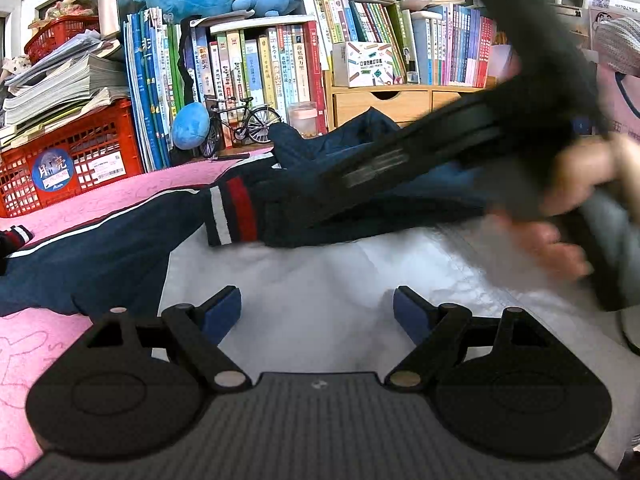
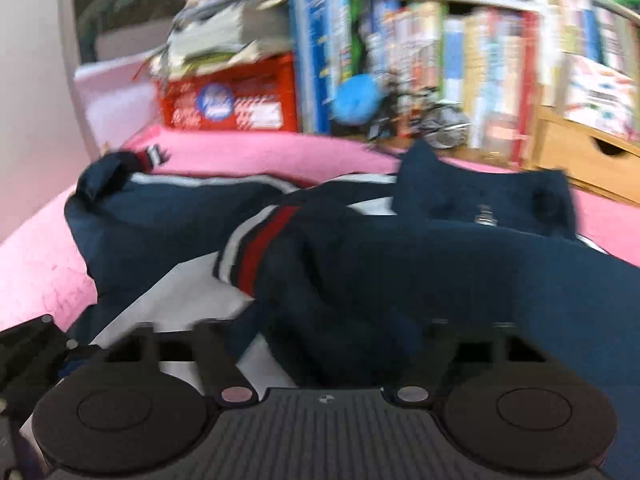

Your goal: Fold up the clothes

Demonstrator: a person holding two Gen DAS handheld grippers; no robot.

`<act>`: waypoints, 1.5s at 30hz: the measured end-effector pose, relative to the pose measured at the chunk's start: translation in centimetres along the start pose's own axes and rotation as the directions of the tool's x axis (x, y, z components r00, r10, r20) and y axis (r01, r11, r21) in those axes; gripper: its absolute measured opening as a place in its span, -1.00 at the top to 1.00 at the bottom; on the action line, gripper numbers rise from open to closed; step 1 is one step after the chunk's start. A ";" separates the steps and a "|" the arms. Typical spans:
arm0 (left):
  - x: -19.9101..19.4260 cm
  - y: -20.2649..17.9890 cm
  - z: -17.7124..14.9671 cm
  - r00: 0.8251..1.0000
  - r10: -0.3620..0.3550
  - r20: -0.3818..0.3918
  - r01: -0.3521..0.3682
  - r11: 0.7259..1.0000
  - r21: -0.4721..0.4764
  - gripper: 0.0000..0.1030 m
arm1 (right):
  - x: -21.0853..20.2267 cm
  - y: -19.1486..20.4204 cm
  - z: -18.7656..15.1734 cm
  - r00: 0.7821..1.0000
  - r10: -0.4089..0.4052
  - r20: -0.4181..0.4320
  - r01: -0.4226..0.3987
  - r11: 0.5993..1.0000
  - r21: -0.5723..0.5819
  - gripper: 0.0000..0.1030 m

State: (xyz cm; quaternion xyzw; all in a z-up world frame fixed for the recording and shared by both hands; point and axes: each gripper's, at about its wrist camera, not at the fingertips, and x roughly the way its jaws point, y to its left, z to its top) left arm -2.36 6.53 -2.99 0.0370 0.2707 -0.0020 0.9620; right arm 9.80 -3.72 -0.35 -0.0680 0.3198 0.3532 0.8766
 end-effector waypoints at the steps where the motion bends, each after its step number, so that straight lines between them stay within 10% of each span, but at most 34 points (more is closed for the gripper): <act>1: 0.0 0.0 0.0 1.000 -0.001 0.000 0.001 1.000 0.001 -0.64 | -1.2 -0.9 -0.5 1.000 -0.010 0.015 0.010 1.000 0.023 -0.47; 11: 0.2 -0.4 0.0 1.000 0.024 -0.012 -0.024 1.000 0.018 -0.73 | -9.0 -12.6 -8.8 0.957 -0.287 0.044 0.255 0.901 0.351 -0.58; 21: 0.7 1.7 5.7 0.994 0.016 0.108 -0.014 1.000 -0.018 -0.88 | -6.8 -9.4 -8.4 0.930 -0.365 -0.040 0.366 0.914 0.173 -0.98; 33: 8.9 3.4 4.7 0.981 0.147 -0.126 -0.155 0.986 -0.061 -1.00 | -7.0 -9.4 -8.7 0.934 -0.356 -0.035 0.357 0.916 0.183 -1.00; 39: 4.9 5.3 3.9 0.990 0.132 -0.044 -0.137 0.983 -0.123 -0.94 | -7.4 -8.9 -8.7 0.928 -0.373 -0.010 0.369 0.913 0.173 -0.97; 45: 2.8 8.6 0.6 0.950 0.310 -0.028 -0.309 0.929 -0.202 -0.93 | -5.6 1.2 -3.8 0.980 -0.138 0.145 0.165 0.967 -0.194 -0.96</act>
